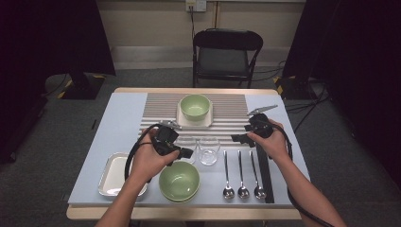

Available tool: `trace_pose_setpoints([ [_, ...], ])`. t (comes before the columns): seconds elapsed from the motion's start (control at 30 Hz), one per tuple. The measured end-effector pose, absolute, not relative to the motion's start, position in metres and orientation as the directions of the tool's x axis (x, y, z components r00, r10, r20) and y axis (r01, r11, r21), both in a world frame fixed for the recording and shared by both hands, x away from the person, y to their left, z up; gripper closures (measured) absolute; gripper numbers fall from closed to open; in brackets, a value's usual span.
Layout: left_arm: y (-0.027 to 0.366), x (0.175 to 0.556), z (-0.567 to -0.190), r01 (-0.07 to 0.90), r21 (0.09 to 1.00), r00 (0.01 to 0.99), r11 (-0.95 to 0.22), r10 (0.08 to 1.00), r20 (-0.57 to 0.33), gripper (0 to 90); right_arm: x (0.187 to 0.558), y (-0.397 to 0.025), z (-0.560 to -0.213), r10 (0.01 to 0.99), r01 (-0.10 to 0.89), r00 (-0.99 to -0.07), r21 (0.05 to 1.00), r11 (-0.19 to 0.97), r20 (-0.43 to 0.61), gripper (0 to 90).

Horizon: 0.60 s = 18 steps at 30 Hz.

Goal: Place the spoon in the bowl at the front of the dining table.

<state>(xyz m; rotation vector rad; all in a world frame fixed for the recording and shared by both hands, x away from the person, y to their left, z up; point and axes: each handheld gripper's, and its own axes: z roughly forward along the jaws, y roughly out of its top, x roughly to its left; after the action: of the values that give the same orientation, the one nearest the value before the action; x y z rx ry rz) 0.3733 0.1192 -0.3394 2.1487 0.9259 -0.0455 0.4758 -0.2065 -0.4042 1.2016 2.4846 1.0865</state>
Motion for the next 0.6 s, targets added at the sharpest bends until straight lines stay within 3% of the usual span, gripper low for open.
trace_pose_setpoints([
  [0.6, 0.104, 0.369, -0.342, 0.630, 0.635, 0.741, -0.447, 0.592, -0.317, 90.0, 0.470, -0.206, -0.407, 0.721, 0.599, -0.676, 0.685, 0.414, 0.156, 16.8],
])
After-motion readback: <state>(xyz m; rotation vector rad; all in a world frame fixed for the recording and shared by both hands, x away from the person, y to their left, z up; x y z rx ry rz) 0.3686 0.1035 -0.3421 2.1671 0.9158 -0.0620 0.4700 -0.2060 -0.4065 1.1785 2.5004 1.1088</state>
